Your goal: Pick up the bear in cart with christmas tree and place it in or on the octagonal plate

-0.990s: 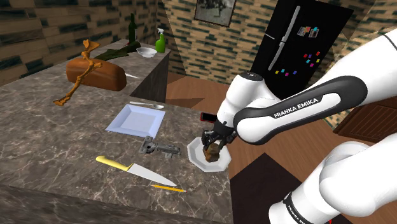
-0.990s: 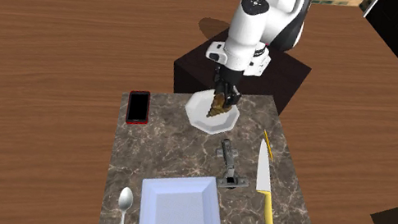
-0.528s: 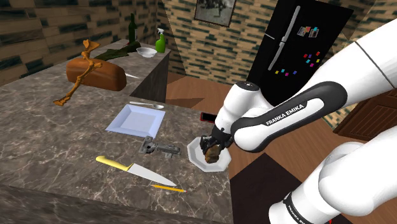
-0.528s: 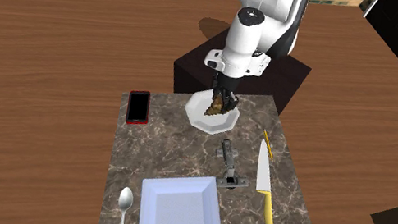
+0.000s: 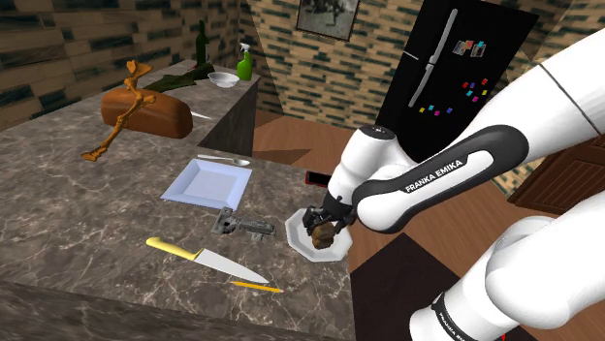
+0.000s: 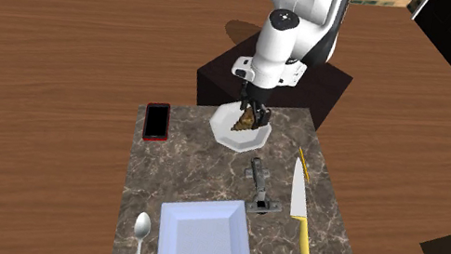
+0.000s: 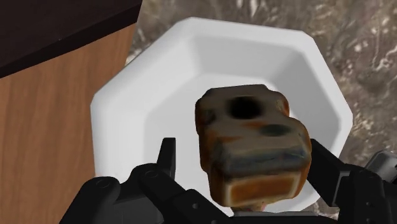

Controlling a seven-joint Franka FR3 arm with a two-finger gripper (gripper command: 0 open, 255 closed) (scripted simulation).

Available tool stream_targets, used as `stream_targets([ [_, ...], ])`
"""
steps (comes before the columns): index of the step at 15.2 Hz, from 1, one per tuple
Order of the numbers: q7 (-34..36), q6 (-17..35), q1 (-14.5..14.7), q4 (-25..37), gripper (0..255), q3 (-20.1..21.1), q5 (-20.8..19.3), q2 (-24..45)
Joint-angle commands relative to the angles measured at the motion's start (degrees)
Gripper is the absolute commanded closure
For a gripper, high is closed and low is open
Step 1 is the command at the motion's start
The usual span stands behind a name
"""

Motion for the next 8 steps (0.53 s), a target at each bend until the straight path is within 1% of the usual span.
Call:
stream_targets([
  [1, -0.04, -0.05, 0.00, -0.09, 0, -0.03, 0.02, 0.00],
  [4, 0.13, 0.14, -0.08, 0.02, 0, 0.09, -0.12, 0.31],
  [6, -0.96, -5.85, 1.23, 0.35, 0, -1.01, 1.39, -5.39],
  [8, -1.44, -11.13, 2.00, 1.02, 0, -1.89, 1.94, -10.02],
])
